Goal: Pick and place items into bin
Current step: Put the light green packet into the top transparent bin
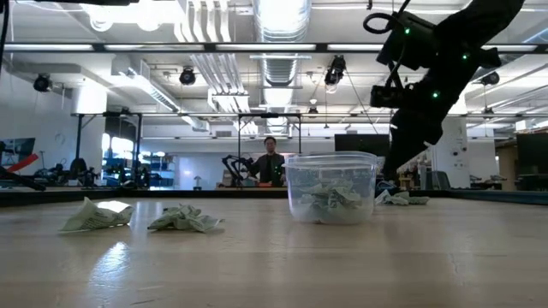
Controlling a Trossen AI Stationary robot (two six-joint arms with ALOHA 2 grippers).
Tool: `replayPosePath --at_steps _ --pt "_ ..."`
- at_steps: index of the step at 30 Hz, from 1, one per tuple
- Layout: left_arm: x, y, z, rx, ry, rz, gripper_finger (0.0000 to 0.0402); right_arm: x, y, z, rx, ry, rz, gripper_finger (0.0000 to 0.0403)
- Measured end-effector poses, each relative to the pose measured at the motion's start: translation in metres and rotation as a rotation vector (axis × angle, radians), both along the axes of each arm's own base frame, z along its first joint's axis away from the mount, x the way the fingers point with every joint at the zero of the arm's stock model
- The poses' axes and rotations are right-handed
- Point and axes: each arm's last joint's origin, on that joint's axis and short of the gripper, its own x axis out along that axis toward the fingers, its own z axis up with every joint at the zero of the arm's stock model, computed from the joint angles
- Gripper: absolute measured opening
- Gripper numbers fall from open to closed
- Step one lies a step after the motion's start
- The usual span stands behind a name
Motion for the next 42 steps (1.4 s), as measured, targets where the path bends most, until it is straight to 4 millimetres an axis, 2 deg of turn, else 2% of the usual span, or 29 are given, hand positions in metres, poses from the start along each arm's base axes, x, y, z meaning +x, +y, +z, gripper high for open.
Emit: replayPosePath --at_steps 7,14,22,31,36,39,42 --pt "0.000 0.000 -0.001 0.003 0.003 0.000 0.0088 -0.002 0.000 -0.003 0.000 0.008 0.001 0.0146" --pt "0.001 -0.001 -0.001 0.004 0.005 0.000 0.0088 -0.007 -0.006 -0.009 0.005 0.009 -0.034 0.0166" --pt "0.001 -0.001 -0.001 0.004 0.005 0.000 0.0088 -0.007 -0.018 -0.016 0.029 -0.005 -0.128 0.0167" --pt "0.001 -0.001 -0.002 0.004 0.006 0.000 0.0088 0.000 -0.023 -0.037 0.092 0.088 -0.128 0.0167" --pt "0.001 -0.001 -0.002 0.003 0.006 0.001 0.0088 0.006 -0.026 -0.040 0.089 0.116 -0.114 0.0165" --pt "0.001 -0.001 -0.002 0.005 0.008 0.000 0.0088 0.007 -0.026 -0.040 0.085 0.119 -0.107 0.0152" --pt "0.000 0.000 -0.004 0.008 0.011 0.000 0.0088 0.007 -0.026 -0.039 0.084 0.121 -0.089 0.0122"
